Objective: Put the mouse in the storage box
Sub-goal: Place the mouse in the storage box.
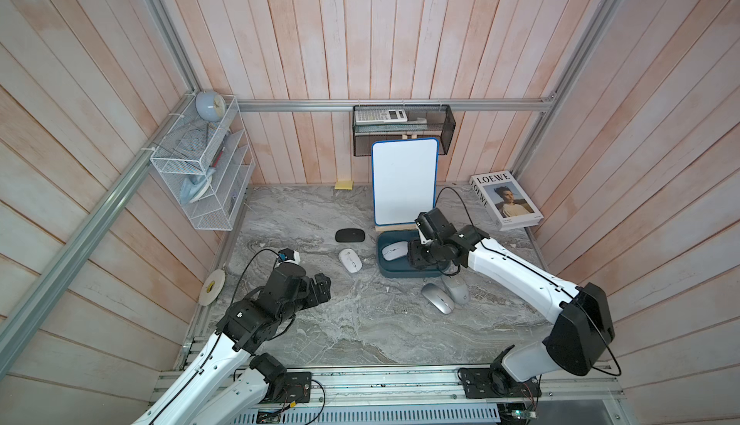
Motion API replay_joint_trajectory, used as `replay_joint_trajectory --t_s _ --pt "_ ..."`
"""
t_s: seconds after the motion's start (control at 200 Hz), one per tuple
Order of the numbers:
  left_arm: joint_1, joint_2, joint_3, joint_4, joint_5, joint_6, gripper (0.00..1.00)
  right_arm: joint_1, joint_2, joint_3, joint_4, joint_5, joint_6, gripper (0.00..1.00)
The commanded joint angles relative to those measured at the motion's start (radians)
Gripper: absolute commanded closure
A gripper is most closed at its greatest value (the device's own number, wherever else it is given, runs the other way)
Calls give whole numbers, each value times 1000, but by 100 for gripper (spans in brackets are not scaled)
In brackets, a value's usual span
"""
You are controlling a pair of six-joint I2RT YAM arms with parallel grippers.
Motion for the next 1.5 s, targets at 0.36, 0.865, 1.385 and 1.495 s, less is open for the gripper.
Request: replay_joint_trajectory --t_s 0.36,0.865,1.385,1.495 --pt "2 1 -14 20 17 17 4 -170 379 316 -270 -60 -171 48" --pt "2 -6 -15 23 19 17 4 -176 506 338 -225 9 -156 47" --pt "2 -6 -18 26 33 16 4 -192 511 233 -54 31 -147 36" --pt "2 -4 -20 29 35 17 4 -194 515 235 -64 47 -144 31"
